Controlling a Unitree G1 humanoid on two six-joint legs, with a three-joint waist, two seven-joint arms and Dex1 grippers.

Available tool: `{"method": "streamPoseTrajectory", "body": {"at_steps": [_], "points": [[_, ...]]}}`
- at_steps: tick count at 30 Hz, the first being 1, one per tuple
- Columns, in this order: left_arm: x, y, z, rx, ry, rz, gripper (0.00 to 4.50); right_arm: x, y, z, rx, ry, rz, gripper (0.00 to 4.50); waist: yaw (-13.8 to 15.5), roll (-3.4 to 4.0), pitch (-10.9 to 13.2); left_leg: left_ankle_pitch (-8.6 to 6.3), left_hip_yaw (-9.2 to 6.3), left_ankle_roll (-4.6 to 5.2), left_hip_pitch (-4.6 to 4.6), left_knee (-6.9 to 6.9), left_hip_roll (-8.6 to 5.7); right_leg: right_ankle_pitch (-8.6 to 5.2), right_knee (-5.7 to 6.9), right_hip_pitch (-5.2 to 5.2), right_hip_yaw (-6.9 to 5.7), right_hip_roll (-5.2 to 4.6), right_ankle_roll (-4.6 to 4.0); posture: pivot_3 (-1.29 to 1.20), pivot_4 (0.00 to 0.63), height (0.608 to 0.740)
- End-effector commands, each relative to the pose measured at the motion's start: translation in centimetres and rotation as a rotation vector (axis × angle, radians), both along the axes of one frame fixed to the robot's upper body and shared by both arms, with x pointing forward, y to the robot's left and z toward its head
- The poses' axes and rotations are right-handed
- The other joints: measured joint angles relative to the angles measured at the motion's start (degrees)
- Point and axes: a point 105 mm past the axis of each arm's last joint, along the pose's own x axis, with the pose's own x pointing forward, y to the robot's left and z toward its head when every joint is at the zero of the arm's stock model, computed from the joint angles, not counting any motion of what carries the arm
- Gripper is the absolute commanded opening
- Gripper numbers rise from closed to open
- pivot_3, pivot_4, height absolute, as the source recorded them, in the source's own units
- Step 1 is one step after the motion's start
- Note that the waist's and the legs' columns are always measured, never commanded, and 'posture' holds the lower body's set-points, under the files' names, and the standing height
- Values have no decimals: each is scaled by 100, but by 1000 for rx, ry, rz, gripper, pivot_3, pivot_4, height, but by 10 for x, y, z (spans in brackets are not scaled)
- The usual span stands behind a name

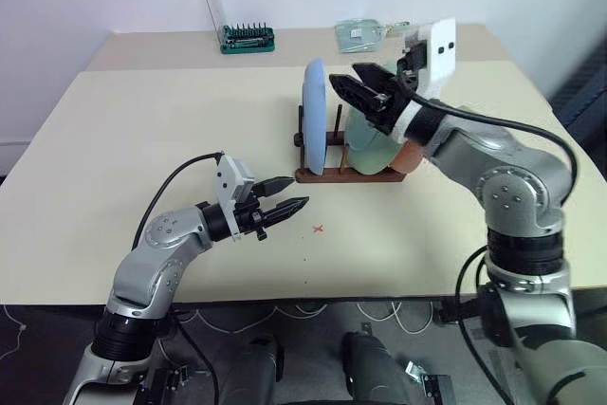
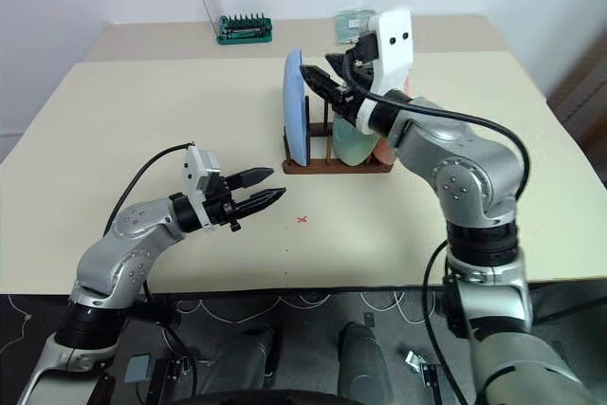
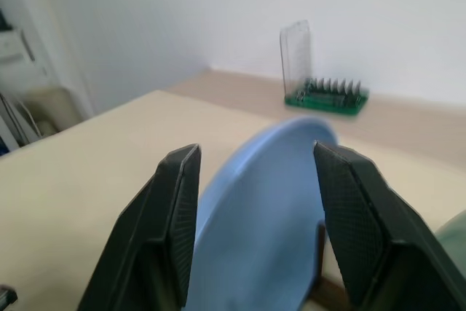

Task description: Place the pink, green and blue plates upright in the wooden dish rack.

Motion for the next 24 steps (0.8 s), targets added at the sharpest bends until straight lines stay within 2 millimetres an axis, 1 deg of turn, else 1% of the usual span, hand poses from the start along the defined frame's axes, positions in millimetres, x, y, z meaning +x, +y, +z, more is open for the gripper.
{"method": "streamPoseTrajectory", "body": {"at_steps": [1,2,4,6,8,11,14,17,19,21,24], "points": [[-6,-1,8,-1,-37,-25,2442,-32,-26,5,-254,-154,17,1562,55,-1,1,-1,-3,2,-2,1,-1,-2,-6,6,-2,0,4,0,150,740],[-6,-2,8,0,-37,-33,2442,-35,-33,1,-314,-153,9,1059,44,-5,2,-3,-4,5,-3,3,-3,-4,-14,12,-4,-2,6,0,150,740],[-12,-7,6,10,-40,-76,2442,-39,-55,-19,-455,-94,-35,45,36,-4,1,-7,6,11,-5,9,-5,-4,-22,15,-1,-6,6,0,150,740],[-15,-11,5,14,-43,-102,2442,-42,-68,-31,-537,-55,-57,45,12,-7,1,-9,10,16,-2,11,-3,-4,-22,17,0,-8,6,0,150,740],[-16,-15,5,18,-47,-118,2442,-38,-82,-38,-581,-34,-121,45,-9,-7,1,-10,18,16,4,10,1,-4,-18,16,3,-8,4,0,150,740],[-15,-16,5,18,-48,-119,2442,-36,-88,-46,-612,-21,-148,45,2,-6,1,-10,18,16,5,11,3,-3,-16,15,3,-6,2,0,150,740],[-13,-17,4,18,-50,-116,2442,-28,-93,-59,-648,3,-185,45,32,-8,1,-10,17,16,0,13,1,-3,-19,16,3,-8,1,0,150,740],[-13,-16,3,19,-50,-112,2442,-21,-94,-62,-645,-1,-208,45,35,-10,2,-10,17,16,-2,14,-1,-3,-23,16,3,-10,1,0,150,740],[-14,-14,2,19,-49,-101,2442,-15,-91,-63,-637,-9,-208,45,31,-10,2,-10,15,16,-2,13,-1,-3,-22,16,3,-10,1,0,150,740],[-14,-12,1,18,-49,-93,2442,-11,-87,-63,-635,-26,-199,45,20,-9,2,-10,15,16,-1,13,-1,-3,-22,15,3,-10,1,0,150,740],[-14,-11,1,18,-48,-87,2442,-11,-77,-60,-612,-47,-156,45,21,-9,3,-10,14,16,-1,12,0,-3,-21,15,3,-9,1,0,150,740]]}}
